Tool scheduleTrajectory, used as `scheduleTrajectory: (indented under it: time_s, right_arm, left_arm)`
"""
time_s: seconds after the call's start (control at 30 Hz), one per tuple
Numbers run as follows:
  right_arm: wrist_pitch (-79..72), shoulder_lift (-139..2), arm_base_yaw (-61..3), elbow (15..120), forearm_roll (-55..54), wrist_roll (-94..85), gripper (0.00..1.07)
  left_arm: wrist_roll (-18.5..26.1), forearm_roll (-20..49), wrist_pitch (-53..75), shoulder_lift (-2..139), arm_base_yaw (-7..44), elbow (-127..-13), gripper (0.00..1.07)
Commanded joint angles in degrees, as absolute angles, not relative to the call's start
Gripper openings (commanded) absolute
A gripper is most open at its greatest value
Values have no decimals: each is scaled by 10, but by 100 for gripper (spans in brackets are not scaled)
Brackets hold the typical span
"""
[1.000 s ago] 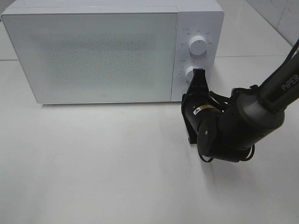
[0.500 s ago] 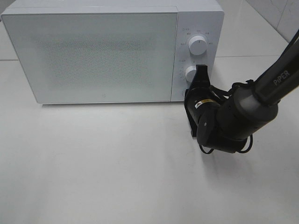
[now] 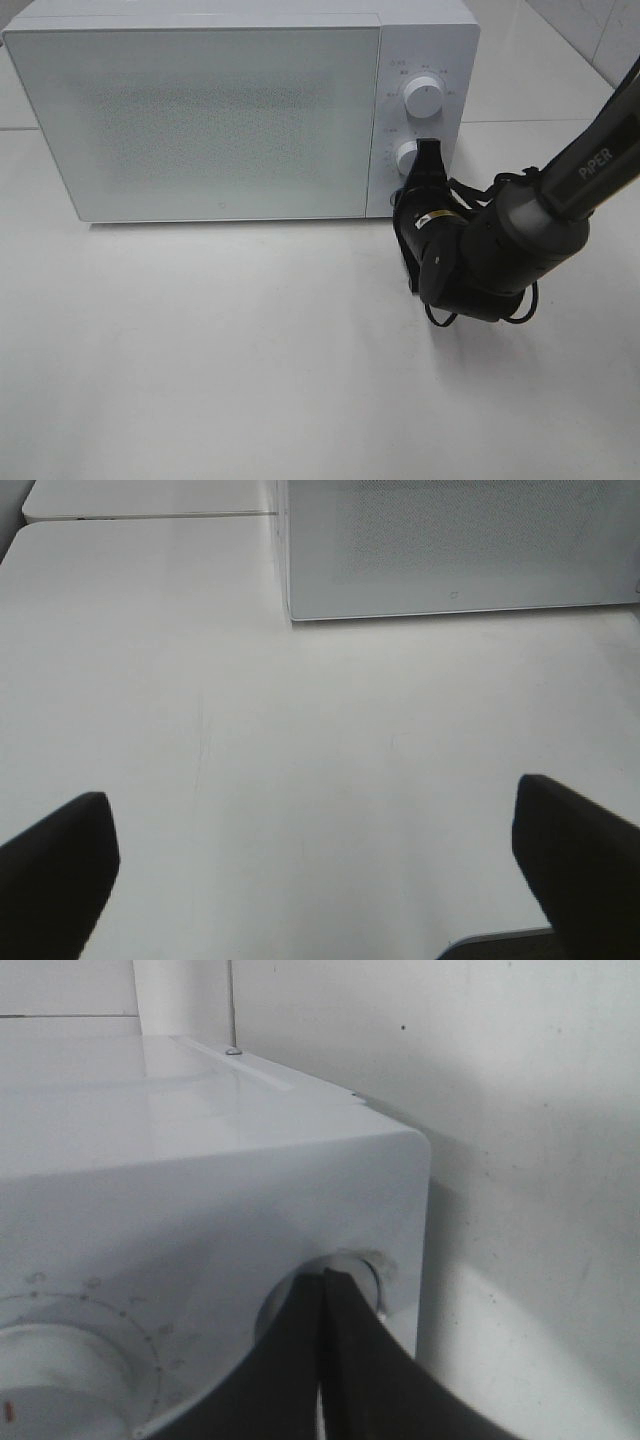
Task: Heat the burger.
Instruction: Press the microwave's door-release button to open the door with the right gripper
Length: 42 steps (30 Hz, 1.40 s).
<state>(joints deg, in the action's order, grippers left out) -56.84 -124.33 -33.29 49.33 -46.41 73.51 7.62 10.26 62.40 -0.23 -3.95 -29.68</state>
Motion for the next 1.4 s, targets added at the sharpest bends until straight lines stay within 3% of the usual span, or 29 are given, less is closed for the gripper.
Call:
scheduleTrajectory:
  time_s: [0.03,0.67,1.4]
  right_arm:
    - [-576,-1246,-327,505,-464,729,0]
    - [-576,-1287,-327,628,-482,710,0]
    - [-587,-1262,-332,598,-480,700,0]
  left_arm:
    - [73,106,616,-7,-42,-297,101]
    - [73,106,616,-7,-42,-297,101]
    - [73,106,616,-7,-42,-297,101]
